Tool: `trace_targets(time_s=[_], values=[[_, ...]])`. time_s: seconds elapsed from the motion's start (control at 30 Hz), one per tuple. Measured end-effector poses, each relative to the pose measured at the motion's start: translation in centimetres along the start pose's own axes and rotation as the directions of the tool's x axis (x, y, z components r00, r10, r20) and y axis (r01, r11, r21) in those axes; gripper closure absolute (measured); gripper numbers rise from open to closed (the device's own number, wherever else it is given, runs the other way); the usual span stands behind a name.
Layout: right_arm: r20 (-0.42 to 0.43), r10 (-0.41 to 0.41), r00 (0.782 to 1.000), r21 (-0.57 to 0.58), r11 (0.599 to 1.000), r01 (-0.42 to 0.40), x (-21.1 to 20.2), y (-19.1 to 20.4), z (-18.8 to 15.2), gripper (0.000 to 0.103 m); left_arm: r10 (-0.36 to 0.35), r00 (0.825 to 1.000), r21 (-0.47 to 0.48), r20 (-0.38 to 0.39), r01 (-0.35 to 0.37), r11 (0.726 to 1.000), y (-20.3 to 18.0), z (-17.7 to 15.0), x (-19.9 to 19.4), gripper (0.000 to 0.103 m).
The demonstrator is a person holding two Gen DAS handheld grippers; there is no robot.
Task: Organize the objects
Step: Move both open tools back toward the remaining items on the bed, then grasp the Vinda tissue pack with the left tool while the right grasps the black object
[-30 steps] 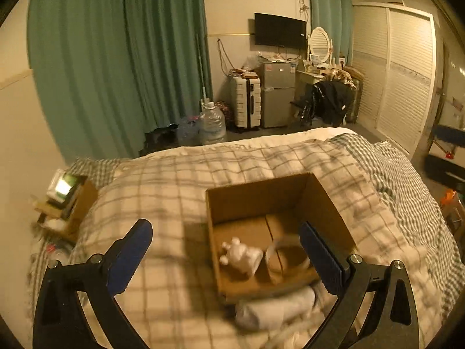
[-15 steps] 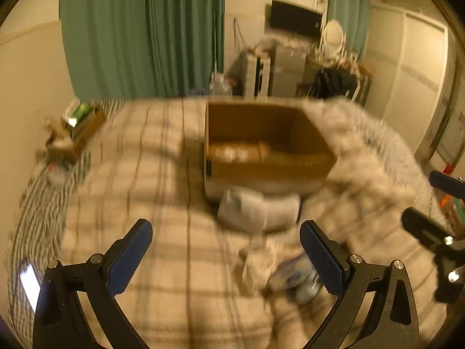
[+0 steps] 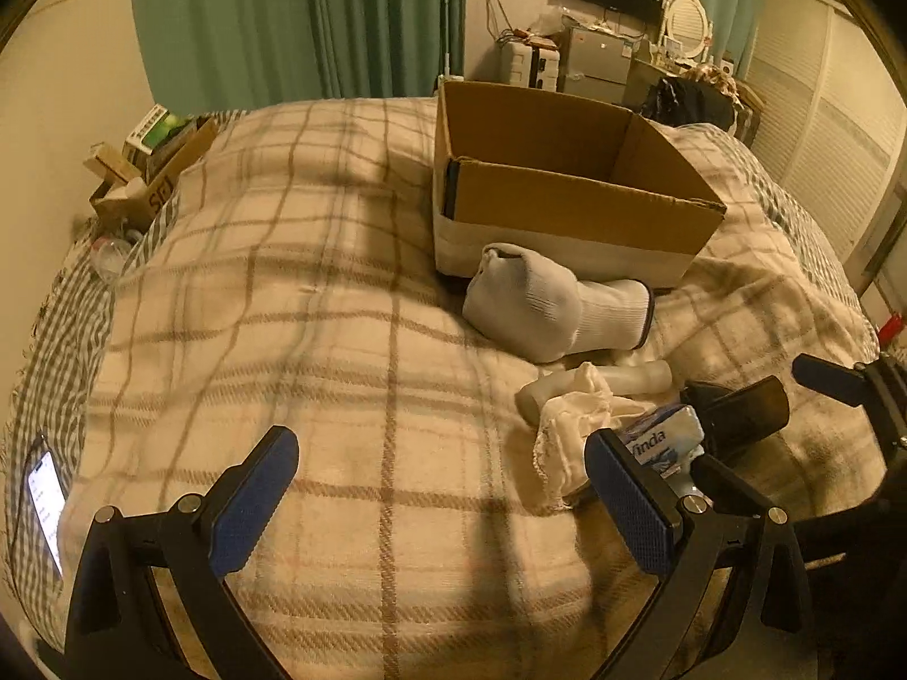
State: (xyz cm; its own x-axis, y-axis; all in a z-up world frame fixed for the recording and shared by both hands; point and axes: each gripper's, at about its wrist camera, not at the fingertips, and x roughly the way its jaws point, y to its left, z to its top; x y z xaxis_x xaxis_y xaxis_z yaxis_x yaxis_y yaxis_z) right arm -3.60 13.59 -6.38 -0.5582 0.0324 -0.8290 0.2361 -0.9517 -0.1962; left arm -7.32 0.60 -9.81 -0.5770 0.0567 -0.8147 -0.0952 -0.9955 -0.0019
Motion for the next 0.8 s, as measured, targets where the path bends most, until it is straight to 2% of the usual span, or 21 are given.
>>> trace_targets(time_s=[0.03,0.07,0.1,0.17,0.33,0.47,0.63,0.7,0.77,0.8], values=[[-0.009,0.000,1.000,-0.002,1.000,0.000,0.4,0.2,0.1,0.011,0.000,1.000,-0.001,0.002,0.000,1.000,0.0,0.1,-0.1,0.000],[-0.021,0.000,1.000,-0.005,1.000,0.000,0.7,0.3,0.1,0.020,0.004,1.000,0.003,0.007,-0.004,1.000,-0.1,0.1,-0.2,0.000],[-0.023,0.002,1.000,-0.004,1.000,-0.002,0.7,0.2,0.1,0.036,0.006,1.000,0.010,0.013,-0.006,1.000,-0.3,0.1,-0.3,0.000],[-0.021,0.013,1.000,0.006,1.000,-0.013,0.4,0.0,0.0,0.055,0.007,1.000,0.033,0.022,-0.008,0.999,-0.8,0.0,-0.6,0.000],[0.035,0.007,0.999,0.045,0.999,-0.009,-2.0,-1.4,0.1,0.056,-0.005,0.999,0.111,0.042,0.000,0.994,-2.8,0.1,-1.4,0.000],[0.097,-0.030,0.995,0.089,0.996,0.021,-4.6,-3.4,0.4,0.056,-0.074,0.996,0.192,0.042,0.064,0.979,-5.6,0.4,-1.5,0.001],[0.119,-0.050,0.992,0.134,0.990,0.033,-5.5,-5.5,0.3,0.056,-0.125,0.992,0.296,-0.014,0.123,0.947,-9.4,0.4,-0.1,0.020],[0.112,-0.051,0.992,0.141,0.989,0.035,-5.3,-5.9,0.1,0.056,-0.160,0.986,0.317,-0.053,0.168,0.933,-10.4,0.3,0.8,0.027],[0.107,-0.043,0.993,0.149,0.989,0.026,-5.1,-6.1,-0.2,0.056,-0.157,0.984,0.314,-0.088,0.177,0.933,-10.8,0.2,1.8,0.034],[0.107,-0.040,0.993,0.150,0.988,0.024,-5.1,-6.2,-0.3,0.056,-0.147,0.984,0.310,-0.101,0.171,0.935,-10.7,0.1,2.3,0.042]])
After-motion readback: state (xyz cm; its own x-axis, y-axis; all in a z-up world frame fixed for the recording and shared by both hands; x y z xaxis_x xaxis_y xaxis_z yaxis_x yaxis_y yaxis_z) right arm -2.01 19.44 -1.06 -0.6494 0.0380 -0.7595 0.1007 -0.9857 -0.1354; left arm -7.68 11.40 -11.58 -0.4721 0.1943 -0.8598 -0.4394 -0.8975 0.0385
